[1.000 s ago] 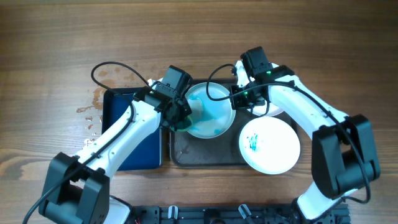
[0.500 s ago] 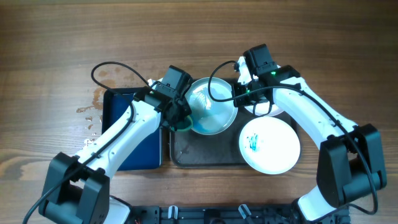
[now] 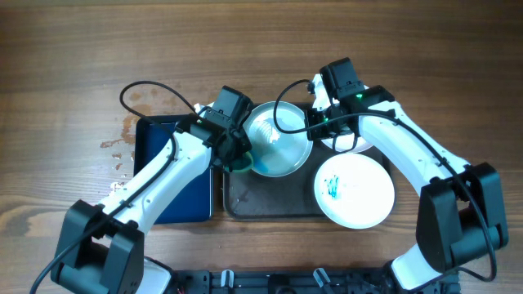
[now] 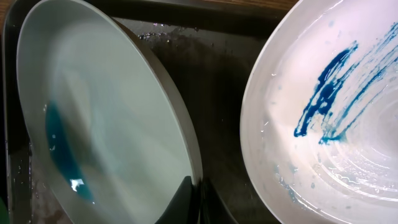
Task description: Clean dirty plates on tray and stack at the side
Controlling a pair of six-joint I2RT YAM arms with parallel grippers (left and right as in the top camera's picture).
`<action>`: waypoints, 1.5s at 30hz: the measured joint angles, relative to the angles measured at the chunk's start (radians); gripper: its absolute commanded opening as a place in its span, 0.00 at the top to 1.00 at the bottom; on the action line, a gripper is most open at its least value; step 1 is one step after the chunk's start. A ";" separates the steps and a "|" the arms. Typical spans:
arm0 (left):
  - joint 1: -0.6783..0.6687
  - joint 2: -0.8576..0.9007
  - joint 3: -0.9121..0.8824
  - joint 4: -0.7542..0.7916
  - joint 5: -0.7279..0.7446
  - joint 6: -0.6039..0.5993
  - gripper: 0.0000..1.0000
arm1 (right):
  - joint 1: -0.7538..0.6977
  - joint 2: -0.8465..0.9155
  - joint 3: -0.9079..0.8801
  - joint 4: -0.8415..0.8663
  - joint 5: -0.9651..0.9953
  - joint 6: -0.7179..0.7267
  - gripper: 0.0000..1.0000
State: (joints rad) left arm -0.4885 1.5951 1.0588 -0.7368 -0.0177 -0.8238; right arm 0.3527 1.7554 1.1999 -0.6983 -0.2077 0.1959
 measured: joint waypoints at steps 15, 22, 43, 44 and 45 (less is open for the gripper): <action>0.004 0.000 -0.002 0.101 0.083 0.109 0.96 | 0.000 -0.002 0.000 0.003 0.000 -0.012 0.95; 0.092 -0.063 -0.002 0.100 0.040 0.150 0.96 | 0.000 -0.079 0.000 -0.008 0.003 -0.022 0.95; 0.374 -0.325 -0.002 -0.176 -0.172 0.222 0.96 | 0.000 -0.320 0.000 -0.163 0.205 -0.084 0.95; 0.378 -0.325 -0.002 -0.176 -0.172 0.222 0.96 | 0.000 -0.319 0.000 -0.163 0.218 -0.082 0.95; 0.379 -0.325 -0.002 -0.176 -0.172 0.222 0.96 | 0.000 -0.320 0.000 -0.163 0.243 -0.079 0.95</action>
State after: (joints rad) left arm -0.1097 1.2697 1.0573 -0.9127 -0.1902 -0.6018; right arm 0.3527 1.4357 1.2003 -0.8608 0.0349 0.1165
